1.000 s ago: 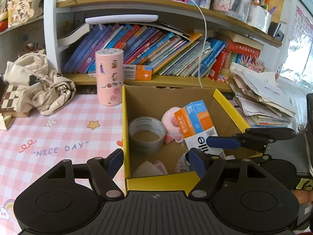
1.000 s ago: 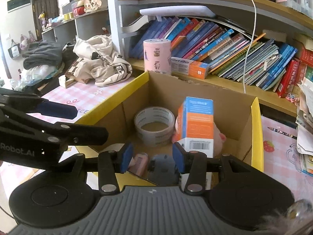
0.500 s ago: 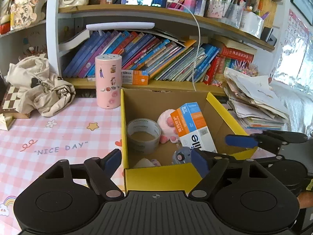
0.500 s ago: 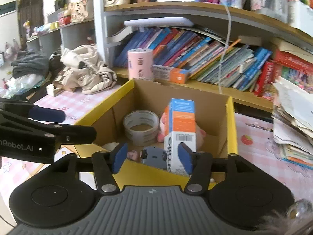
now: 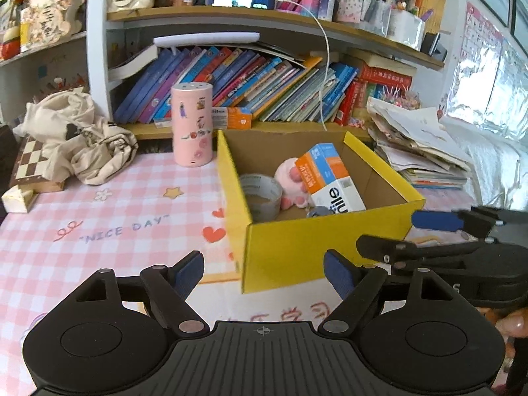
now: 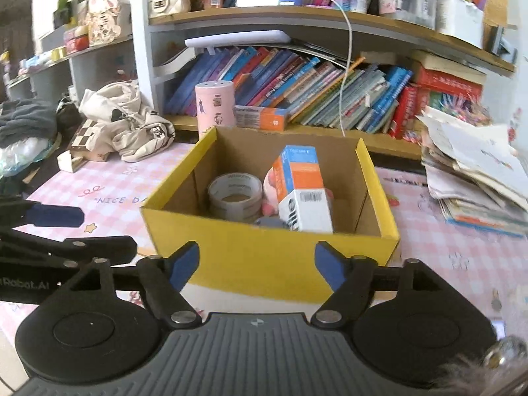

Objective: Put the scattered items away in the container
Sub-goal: 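Withdraw both tools up and back from the yellow box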

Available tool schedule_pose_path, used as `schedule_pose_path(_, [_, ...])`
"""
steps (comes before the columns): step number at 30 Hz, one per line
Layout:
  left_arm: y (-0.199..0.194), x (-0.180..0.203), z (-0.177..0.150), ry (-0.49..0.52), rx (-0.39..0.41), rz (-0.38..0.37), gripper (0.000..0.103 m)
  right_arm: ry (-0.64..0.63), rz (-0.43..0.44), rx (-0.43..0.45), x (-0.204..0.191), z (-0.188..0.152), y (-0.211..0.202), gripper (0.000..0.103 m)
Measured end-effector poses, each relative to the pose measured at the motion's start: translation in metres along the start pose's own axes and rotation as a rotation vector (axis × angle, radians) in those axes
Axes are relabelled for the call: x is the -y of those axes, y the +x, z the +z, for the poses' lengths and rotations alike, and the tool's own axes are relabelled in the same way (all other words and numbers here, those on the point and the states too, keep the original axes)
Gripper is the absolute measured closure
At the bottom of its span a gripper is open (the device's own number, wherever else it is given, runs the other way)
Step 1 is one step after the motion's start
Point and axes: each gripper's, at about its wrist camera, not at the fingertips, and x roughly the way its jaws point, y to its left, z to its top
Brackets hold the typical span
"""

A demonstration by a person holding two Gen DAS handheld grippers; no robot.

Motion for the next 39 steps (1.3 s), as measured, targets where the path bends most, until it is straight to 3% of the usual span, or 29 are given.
schedule_pose_path(12, [-0.039, -0.052, -0.029, -0.001, -0.002, 0.017, 0.012, 0.06, -0.108, -0.002, -0.068, -0.024, -0.032, 0.008])
schedule_pose_path(39, [-0.093, -0.132, -0.057, -0.022, 0.026, 0.039, 0.011, 0.039, -0.142, 0.008, -0.17, -0.035, -0.047, 0.0])
